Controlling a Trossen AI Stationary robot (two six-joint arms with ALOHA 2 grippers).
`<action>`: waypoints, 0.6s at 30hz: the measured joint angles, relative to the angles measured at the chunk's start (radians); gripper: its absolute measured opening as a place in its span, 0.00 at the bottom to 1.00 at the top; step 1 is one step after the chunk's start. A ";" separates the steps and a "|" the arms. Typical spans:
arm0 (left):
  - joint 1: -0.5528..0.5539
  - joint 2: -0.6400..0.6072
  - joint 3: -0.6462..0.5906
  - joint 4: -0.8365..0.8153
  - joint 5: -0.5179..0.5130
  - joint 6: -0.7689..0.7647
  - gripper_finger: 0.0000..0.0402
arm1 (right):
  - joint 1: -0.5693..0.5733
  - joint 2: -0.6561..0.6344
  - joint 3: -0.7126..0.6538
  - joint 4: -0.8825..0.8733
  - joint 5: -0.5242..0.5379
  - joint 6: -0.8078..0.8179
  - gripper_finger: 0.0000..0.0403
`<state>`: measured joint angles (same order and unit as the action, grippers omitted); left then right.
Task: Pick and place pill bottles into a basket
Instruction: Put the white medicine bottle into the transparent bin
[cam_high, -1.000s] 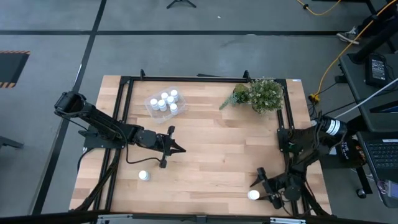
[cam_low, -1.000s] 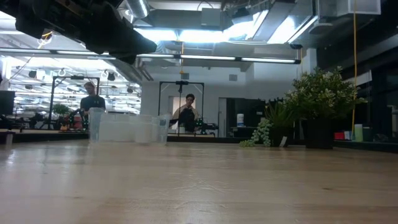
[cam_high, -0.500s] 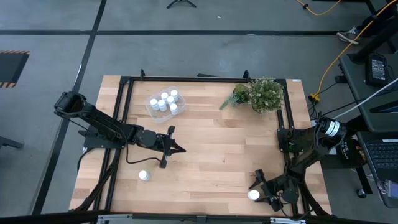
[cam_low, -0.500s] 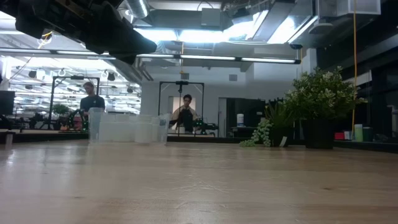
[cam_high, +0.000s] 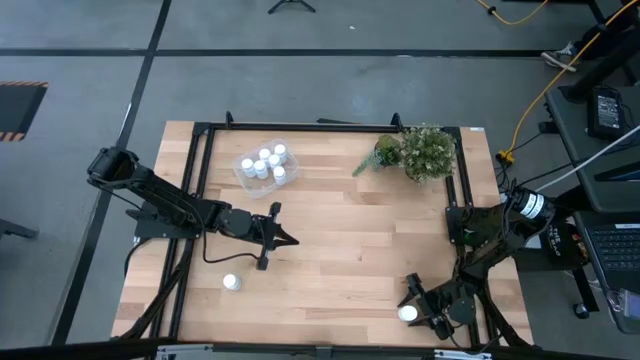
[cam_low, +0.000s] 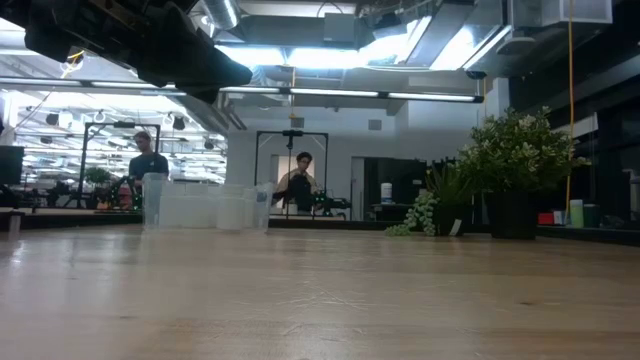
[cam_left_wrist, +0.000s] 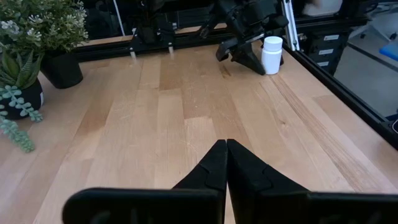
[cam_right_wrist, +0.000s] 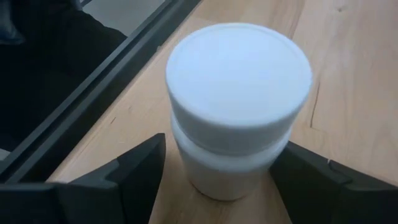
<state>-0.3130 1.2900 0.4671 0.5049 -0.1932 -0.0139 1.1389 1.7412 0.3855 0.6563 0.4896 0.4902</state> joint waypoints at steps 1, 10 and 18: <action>0.000 0.000 0.000 0.000 0.000 0.000 0.00 | 0.000 0.000 0.000 0.000 0.000 0.000 0.69; 0.000 0.000 0.000 0.000 0.000 0.000 0.00 | 0.000 0.000 0.000 0.001 0.007 -0.007 0.58; 0.000 0.000 0.000 0.000 0.000 0.000 0.00 | 0.000 0.001 0.000 0.015 0.005 -0.033 0.41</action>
<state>-0.3134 1.2901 0.4674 0.5049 -0.1932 -0.0136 1.1385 1.7424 0.3855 0.6712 0.4942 0.4574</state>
